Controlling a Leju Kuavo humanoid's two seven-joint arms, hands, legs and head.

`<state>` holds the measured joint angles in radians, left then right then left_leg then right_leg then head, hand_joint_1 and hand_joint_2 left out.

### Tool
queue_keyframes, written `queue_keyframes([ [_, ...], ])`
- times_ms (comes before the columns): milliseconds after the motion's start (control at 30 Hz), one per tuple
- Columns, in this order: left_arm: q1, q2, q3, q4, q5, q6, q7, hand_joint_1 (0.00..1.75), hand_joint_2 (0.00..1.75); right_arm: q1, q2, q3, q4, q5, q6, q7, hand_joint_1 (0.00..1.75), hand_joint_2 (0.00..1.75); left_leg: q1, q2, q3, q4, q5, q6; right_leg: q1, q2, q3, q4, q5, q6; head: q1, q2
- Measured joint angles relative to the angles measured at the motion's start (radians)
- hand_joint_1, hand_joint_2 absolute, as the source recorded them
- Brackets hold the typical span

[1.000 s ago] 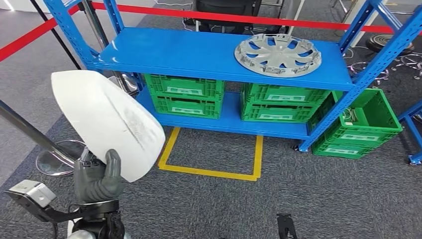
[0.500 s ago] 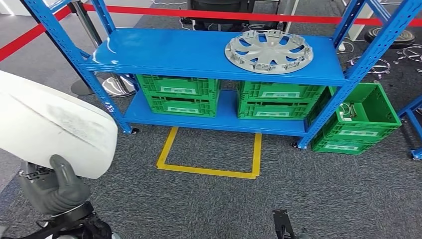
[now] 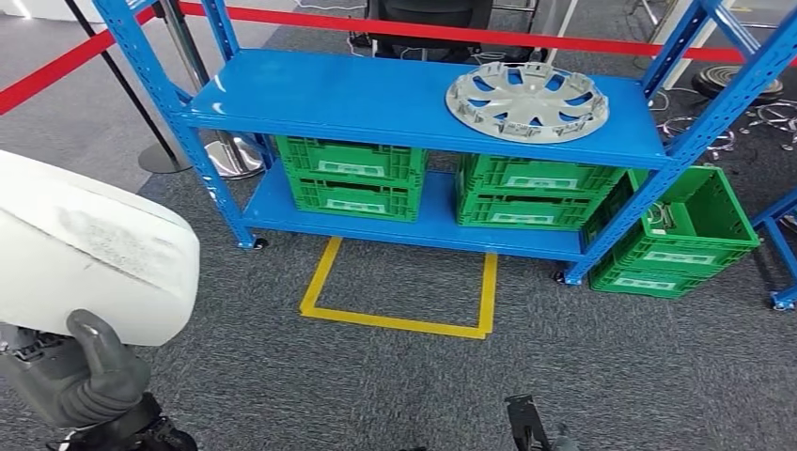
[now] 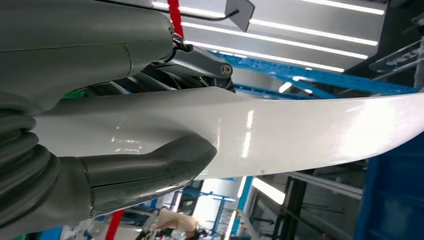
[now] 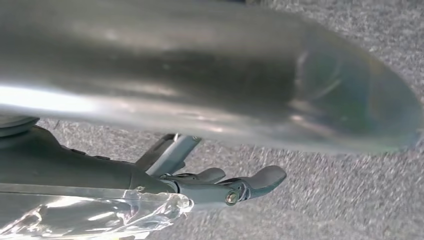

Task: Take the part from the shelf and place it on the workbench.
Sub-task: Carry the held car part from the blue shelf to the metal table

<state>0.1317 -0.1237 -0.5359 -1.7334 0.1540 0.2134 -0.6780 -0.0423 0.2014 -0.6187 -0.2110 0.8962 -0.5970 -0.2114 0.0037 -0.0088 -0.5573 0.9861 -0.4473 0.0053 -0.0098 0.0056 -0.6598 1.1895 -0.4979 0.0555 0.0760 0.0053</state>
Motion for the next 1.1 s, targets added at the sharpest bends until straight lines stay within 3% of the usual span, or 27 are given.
queue_keyframes([
  [67,-0.007,0.008,-0.012,0.000,-0.002,-0.047,0.037,1.75,1.75,-0.004,-0.001,0.000,0.000,-0.005,0.035,0.016,0.00,0.00,-0.004,-0.001,-0.001,0.002,-0.001,-0.006,0.001,0.000,0.066,-0.129,0.042,-0.007,-0.001,0.000],
  [100,-0.012,0.012,-0.018,0.001,-0.005,-0.068,0.057,1.75,1.75,-0.005,-0.001,0.000,0.000,-0.008,0.051,0.025,0.00,0.00,-0.005,-0.001,-0.002,0.003,-0.001,-0.011,0.002,0.001,0.080,-0.159,0.048,-0.010,-0.001,0.000],
  [233,-0.027,0.029,-0.041,0.006,-0.043,-0.093,0.072,1.75,1.75,-0.002,-0.002,-0.003,0.000,-0.020,0.094,0.042,0.00,0.00,-0.003,-0.001,-0.010,0.010,-0.008,-0.033,0.003,0.005,0.079,-0.170,0.052,-0.030,-0.003,0.000],
  [300,-0.042,0.031,-0.049,0.008,-0.056,-0.090,0.060,1.75,1.75,-0.004,-0.003,-0.006,0.000,-0.020,0.107,0.043,0.00,0.00,-0.002,0.000,-0.044,0.084,-0.056,-0.043,-0.002,0.004,0.079,-0.173,0.056,-0.039,-0.007,0.000],
  [367,-0.057,0.032,-0.061,0.008,-0.060,-0.094,0.051,1.75,1.75,-0.006,-0.004,-0.008,0.000,-0.022,0.114,0.043,0.00,0.00,-0.001,0.000,-0.110,0.220,-0.118,-0.048,-0.002,0.001,0.078,-0.173,0.056,-0.041,-0.011,0.000],
  [400,-0.061,0.033,-0.068,0.008,-0.058,-0.099,0.048,1.75,1.75,-0.005,-0.004,-0.009,0.000,-0.024,0.116,0.043,0.00,0.00,-0.001,0.000,-0.135,0.271,-0.132,-0.050,-0.002,0.000,0.077,-0.173,0.055,-0.041,-0.011,0.000],
  [433,-0.063,0.034,-0.075,0.008,-0.057,-0.105,0.047,1.75,1.75,-0.005,-0.004,-0.011,0.000,-0.029,0.119,0.041,0.00,0.00,-0.001,0.001,-0.145,0.289,-0.128,-0.050,-0.002,0.000,0.077,-0.173,0.055,-0.041,-0.011,0.000],
  [467,-0.067,0.036,-0.082,0.008,-0.056,-0.113,0.044,1.75,1.75,-0.006,-0.004,-0.015,0.000,-0.039,0.125,0.037,0.00,0.00,0.000,0.001,-0.135,0.267,-0.105,-0.049,-0.002,0.000,0.078,-0.173,0.055,-0.041,-0.011,0.000],
  [567,-0.087,0.041,-0.106,0.009,-0.057,-0.143,0.030,1.75,1.75,-0.009,-0.004,-0.036,-0.001,-0.080,0.150,0.015,0.00,0.00,0.004,0.000,-0.041,0.079,-0.013,-0.047,0.000,0.003,0.078,-0.169,0.054,-0.033,-0.012,0.000],
  [633,-0.095,0.042,-0.121,0.009,-0.058,-0.151,0.024,1.75,1.75,-0.011,-0.005,-0.051,-0.002,-0.097,0.158,0.003,0.00,0.00,0.004,-0.002,-0.012,0.014,-0.001,-0.039,0.004,0.005,0.074,-0.167,0.054,-0.023,-0.010,0.000],
  [733,-0.099,0.046,-0.131,0.009,-0.058,-0.151,0.018,1.75,1.75,-0.012,-0.005,-0.069,-0.003,-0.108,0.160,-0.002,0.00,0.00,0.003,-0.004,-0.013,0.008,0.001,-0.018,0.001,0.004,0.069,-0.163,0.049,-0.009,-0.004,0.000],
  [800,-0.103,0.047,-0.136,0.009,-0.057,-0.154,0.015,1.75,1.75,-0.012,-0.005,-0.076,-0.003,-0.103,0.166,0.000,0.00,0.00,0.005,-0.003,-0.013,0.006,0.003,-0.007,-0.001,0.003,0.038,-0.098,0.007,-0.001,-0.001,0.000],
  [867,-0.105,0.047,-0.139,0.009,-0.056,-0.156,0.014,1.75,1.75,-0.011,-0.005,-0.077,-0.003,-0.095,0.172,0.001,0.00,0.00,0.004,-0.003,-0.013,0.006,0.003,-0.001,0.000,0.002,-0.022,0.038,-0.058,0.002,0.002,0.000],
  [900,-0.105,0.048,-0.140,0.010,-0.055,-0.157,0.014,1.75,1.75,-0.011,-0.005,-0.077,-0.003,-0.092,0.173,0.001,0.00,0.00,0.003,-0.002,-0.013,0.007,0.002,0.000,0.000,0.002,-0.049,0.096,-0.077,0.003,0.001,0.000],
  [933,-0.105,0.048,-0.141,0.010,-0.055,-0.157,0.014,1.75,1.75,-0.010,-0.005,-0.078,-0.003,-0.091,0.174,0.001,0.00,0.00,0.003,-0.002,-0.012,0.007,0.002,0.000,0.000,0.002,-0.062,0.121,-0.078,0.003,0.002,0.000],
  [967,-0.105,0.049,-0.142,0.010,-0.054,-0.157,0.014,1.75,1.75,-0.010,-0.005,-0.078,-0.003,-0.090,0.174,0.002,0.00,0.00,0.003,-0.003,-0.011,0.007,0.002,0.000,0.000,0.002,-0.055,0.107,-0.060,0.001,0.002,0.000],
  [1033,-0.106,0.049,-0.145,0.010,-0.053,-0.158,0.014,1.75,1.75,-0.010,-0.005,-0.079,-0.003,-0.083,0.174,0.000,0.00,0.00,0.003,-0.004,-0.007,0.007,0.000,-0.003,-0.001,0.002,0.006,-0.019,0.008,-0.003,0.002,0.000],
  [1100,-0.106,0.049,-0.146,0.010,-0.050,-0.160,0.009,1.75,1.75,-0.012,-0.005,-0.079,-0.003,-0.074,0.176,-0.019,0.00,0.00,-0.001,-0.005,-0.008,0.010,-0.002,-0.011,0.000,0.003,0.063,-0.134,0.045,-0.007,0.001,0.000],
])
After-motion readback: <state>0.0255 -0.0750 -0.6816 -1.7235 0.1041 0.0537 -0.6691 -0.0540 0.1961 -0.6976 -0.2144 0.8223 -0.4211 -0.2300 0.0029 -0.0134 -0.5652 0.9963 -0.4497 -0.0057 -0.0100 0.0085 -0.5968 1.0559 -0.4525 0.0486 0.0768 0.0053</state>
